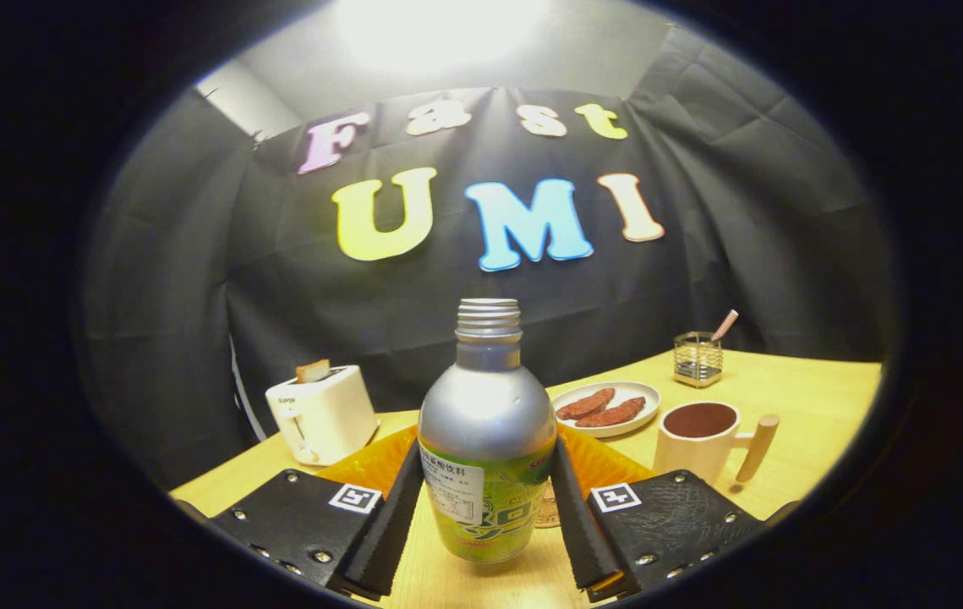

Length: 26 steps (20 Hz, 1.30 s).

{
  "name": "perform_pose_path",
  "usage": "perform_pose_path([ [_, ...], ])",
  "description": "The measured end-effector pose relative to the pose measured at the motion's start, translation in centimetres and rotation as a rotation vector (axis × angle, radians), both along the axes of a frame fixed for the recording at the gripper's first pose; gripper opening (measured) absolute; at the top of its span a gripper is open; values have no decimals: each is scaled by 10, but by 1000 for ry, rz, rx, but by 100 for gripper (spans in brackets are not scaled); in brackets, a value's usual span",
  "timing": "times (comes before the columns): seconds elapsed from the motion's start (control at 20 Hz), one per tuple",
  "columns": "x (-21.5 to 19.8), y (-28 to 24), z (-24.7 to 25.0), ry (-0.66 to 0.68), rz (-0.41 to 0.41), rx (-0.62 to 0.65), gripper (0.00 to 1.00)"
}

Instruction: Take the bottle from table, then pour the juice into the cup, finally place the bottle on the coaster

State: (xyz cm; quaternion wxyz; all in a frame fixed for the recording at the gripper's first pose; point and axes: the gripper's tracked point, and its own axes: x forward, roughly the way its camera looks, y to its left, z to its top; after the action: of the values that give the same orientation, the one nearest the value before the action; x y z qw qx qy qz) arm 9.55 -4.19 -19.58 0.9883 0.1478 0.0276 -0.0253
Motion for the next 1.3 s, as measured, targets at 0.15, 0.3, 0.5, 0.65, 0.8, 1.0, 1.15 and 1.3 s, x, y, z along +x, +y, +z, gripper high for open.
perform_pose_path([
  [0.15, 8, -5, 4, -5, 19, 191, 76],
  [0.3, 13, -10, 6, -18, 37, 371, 76],
  [0.5, 20, -17, 3, -27, 45, 532, 75],
  [0.65, 29, -20, 6, -35, 51, 650, 75],
  [0.8, 29, -23, 9, -68, 54, 780, 75],
  [1.0, 32, -23, 9, -78, 44, 921, 75],
  [1.15, 39, -27, 5, -85, 29, 1022, 75],
  [1.3, 40, -29, 3, -101, 25, 1088, 75],
])
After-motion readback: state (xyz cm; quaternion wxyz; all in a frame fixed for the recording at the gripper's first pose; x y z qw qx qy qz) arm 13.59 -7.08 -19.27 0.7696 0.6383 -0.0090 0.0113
